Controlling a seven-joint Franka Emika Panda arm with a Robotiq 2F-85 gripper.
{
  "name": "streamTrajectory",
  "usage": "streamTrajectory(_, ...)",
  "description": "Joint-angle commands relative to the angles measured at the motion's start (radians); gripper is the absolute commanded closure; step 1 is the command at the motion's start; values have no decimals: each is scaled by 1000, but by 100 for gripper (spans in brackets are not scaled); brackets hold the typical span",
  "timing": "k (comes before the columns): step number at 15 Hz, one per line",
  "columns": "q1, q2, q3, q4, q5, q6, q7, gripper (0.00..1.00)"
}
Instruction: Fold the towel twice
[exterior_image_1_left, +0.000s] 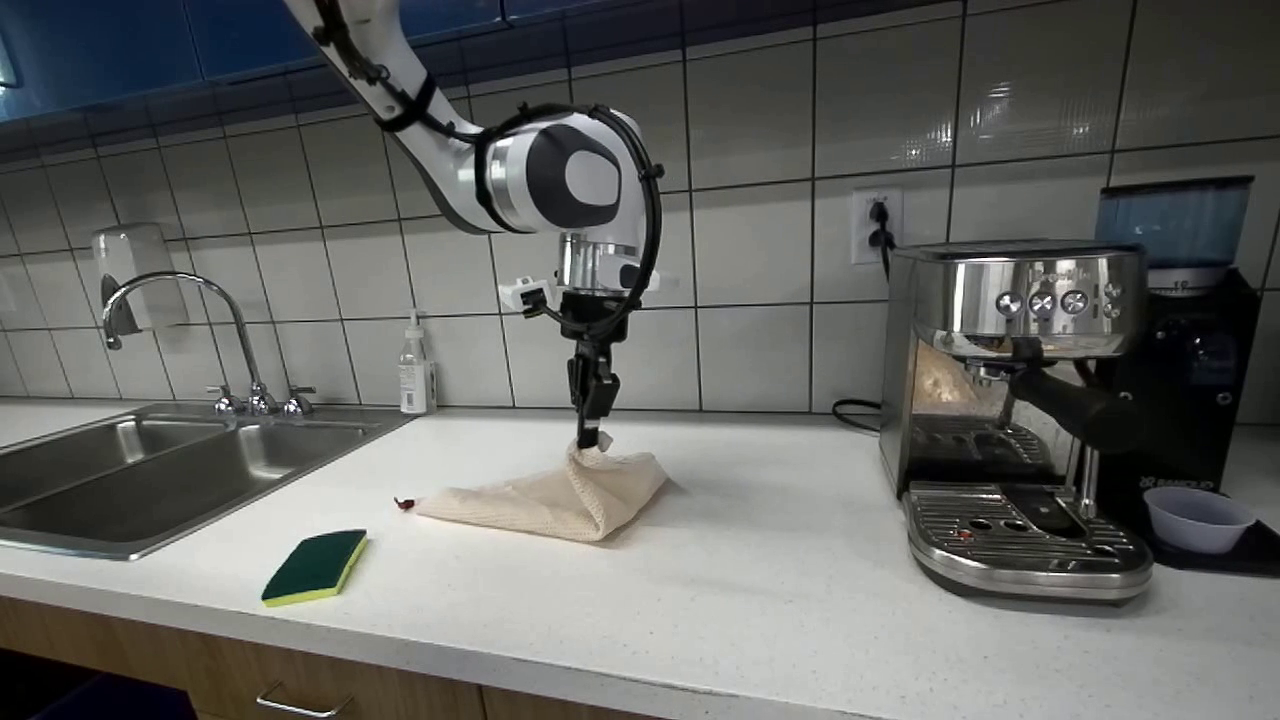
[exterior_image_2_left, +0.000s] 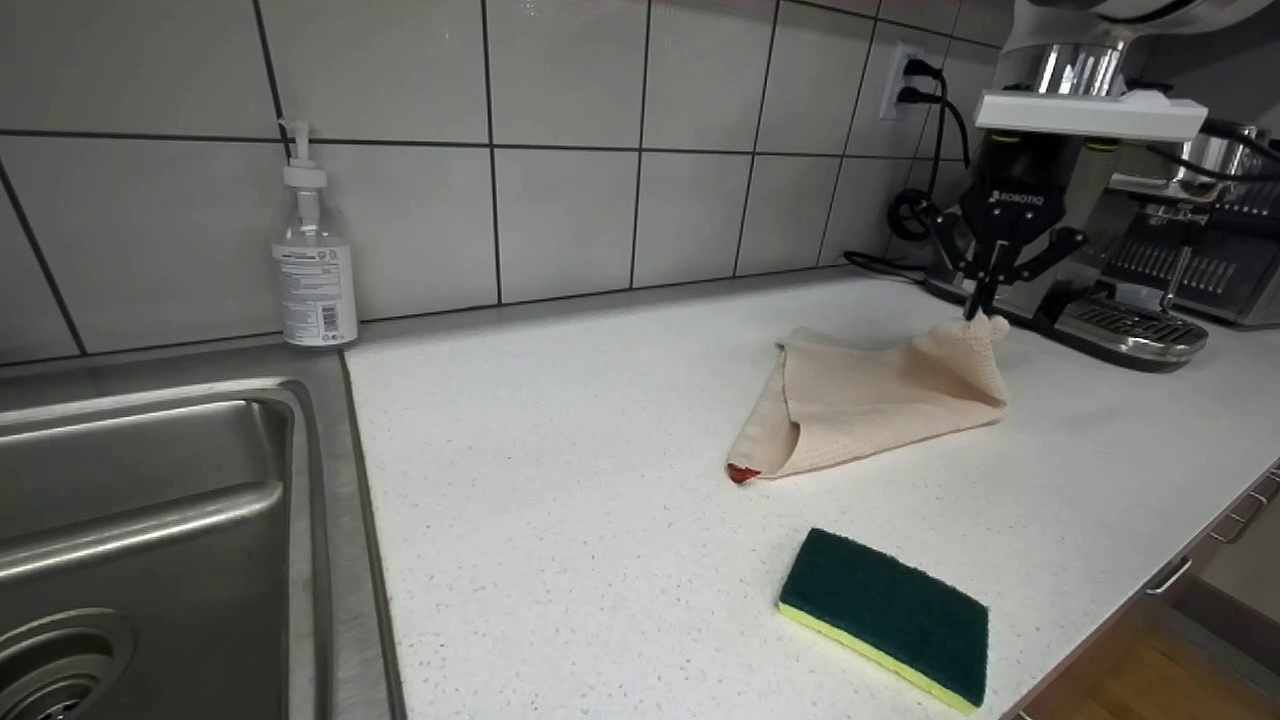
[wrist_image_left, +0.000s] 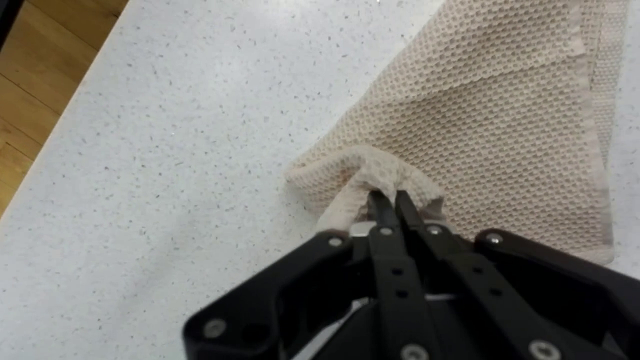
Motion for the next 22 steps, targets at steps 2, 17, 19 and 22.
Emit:
streamTrajectory(2,15,-61,31,-56,-19,5,-32,99)
streamTrajectory(17,71,-102,91,-72,-66,1,-43,99)
streamTrajectory(19,75,-105,98,-69,-65,2,-46,99)
streamTrajectory(22,82,-107,110,-66,-64,5,-50,99)
